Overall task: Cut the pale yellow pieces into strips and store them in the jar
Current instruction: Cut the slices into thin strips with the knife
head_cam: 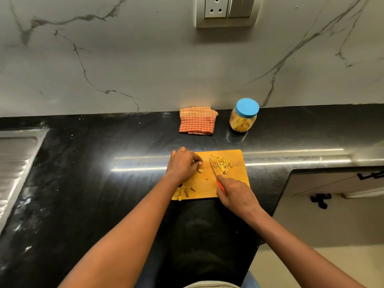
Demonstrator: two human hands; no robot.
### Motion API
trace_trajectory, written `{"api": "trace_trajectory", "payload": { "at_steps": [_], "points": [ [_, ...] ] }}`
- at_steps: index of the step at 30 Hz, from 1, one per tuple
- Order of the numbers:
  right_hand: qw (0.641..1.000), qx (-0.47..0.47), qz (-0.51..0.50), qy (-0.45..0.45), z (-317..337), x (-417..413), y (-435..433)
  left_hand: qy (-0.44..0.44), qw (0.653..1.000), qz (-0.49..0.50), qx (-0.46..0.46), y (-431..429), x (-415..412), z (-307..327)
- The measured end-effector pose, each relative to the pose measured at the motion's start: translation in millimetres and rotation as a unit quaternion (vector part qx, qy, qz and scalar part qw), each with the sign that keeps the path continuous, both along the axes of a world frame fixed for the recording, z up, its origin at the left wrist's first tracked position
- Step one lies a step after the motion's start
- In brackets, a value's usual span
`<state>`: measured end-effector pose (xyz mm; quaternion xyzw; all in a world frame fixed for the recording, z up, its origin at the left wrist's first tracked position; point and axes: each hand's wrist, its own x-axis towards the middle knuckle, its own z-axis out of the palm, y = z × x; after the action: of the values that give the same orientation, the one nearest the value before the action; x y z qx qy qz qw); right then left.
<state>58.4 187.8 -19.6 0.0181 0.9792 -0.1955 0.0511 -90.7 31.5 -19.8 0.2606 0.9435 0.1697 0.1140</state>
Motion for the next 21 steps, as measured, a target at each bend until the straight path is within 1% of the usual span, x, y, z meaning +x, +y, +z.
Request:
{"api": "trace_trajectory", "payload": {
  "at_steps": [5, 13, 19, 21],
  "points": [
    [0.998, 0.01, 0.049, -0.028, -6.8, 18.6, 13.5, -0.018, 0.999, -0.021, -0.017, -9.9, 2.7, 3.2],
    [0.999, 0.02, 0.041, 0.013, -9.7, 9.5, 35.1, -0.005, 1.0, -0.015, -0.023, -7.9, 11.6, -0.6],
    [0.995, 0.008, 0.103, 0.007, -11.9, 33.7, 17.9, -0.008, 0.999, -0.015, -0.03, -3.4, 9.5, 1.6],
    [0.99, 0.034, 0.133, 0.013, -16.4, 42.5, 13.4, -0.014, 0.999, -0.018, -0.032, -3.1, 8.3, 2.3]
  ]
}}
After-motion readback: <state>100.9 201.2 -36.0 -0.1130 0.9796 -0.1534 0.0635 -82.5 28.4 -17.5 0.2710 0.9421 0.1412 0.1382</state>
